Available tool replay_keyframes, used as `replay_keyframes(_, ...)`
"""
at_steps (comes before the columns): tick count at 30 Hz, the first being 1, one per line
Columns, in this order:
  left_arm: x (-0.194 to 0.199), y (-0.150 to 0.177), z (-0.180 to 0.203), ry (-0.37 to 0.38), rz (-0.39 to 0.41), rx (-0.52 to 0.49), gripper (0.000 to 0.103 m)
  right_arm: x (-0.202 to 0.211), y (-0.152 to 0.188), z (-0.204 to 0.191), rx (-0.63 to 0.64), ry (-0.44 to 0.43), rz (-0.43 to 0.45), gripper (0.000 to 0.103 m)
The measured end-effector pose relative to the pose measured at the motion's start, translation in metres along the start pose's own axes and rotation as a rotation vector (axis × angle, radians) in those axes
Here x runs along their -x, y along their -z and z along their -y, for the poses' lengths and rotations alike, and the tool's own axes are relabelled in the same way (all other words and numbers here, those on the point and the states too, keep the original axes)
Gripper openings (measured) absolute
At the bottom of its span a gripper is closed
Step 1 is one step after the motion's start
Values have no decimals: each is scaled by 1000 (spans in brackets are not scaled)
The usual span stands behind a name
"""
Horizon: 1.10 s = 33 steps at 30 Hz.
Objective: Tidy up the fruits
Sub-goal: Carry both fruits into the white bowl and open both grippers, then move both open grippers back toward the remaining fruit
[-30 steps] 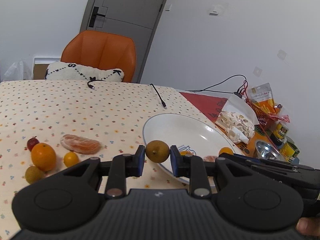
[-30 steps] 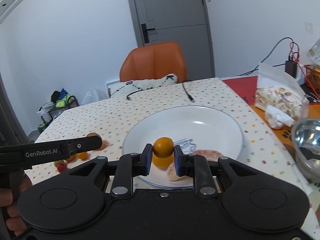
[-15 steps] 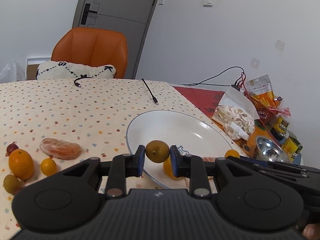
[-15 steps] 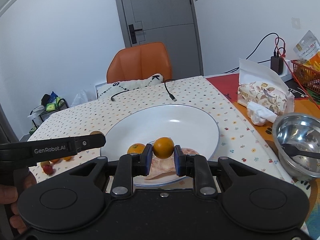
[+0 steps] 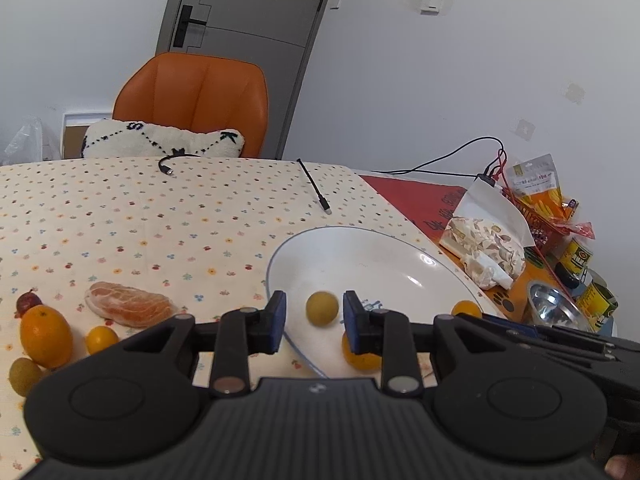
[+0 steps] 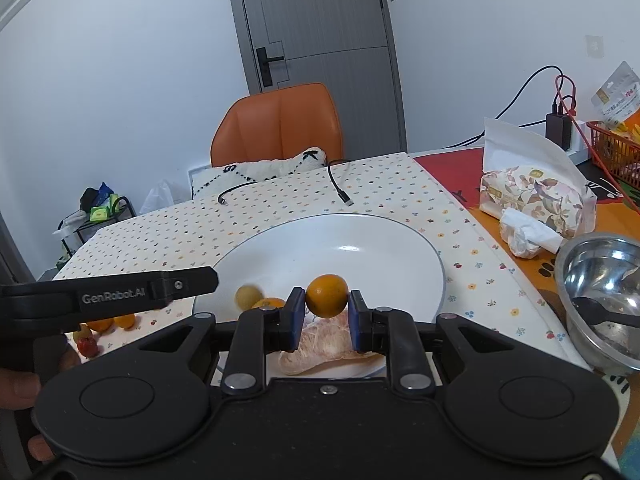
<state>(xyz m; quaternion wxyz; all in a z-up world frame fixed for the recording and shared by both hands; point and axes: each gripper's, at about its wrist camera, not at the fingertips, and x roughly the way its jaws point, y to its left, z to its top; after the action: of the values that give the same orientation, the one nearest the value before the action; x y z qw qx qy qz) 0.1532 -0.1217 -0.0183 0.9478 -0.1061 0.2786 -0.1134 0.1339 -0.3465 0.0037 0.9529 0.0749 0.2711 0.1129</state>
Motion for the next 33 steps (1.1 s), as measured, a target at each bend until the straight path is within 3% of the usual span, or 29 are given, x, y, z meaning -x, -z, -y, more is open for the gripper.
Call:
replay_keyframes(6, 12, -1, -15, -29, -8, 14, 30, -8, -1, -3, 7, -2, 1, 21)
replay_keyframes(12, 25, -2, -32, -60, -7, 34, 45, -15, -4, -10, 18, -14, 8, 23)
replay_keyframes(17, 37, 0, -45, -103, 6, 38, 65, -16, -1, -15, 37, -16, 8, 46)
replay_keyframes(20, 43, 2, -53, -130, 6, 43, 75, -16, 1, -18, 47, -21, 2, 52)
replay_keyframes(33, 67, 16, -85, -216, 1, 76, 81, -6, 11, -37, 78, -80, -22, 67)
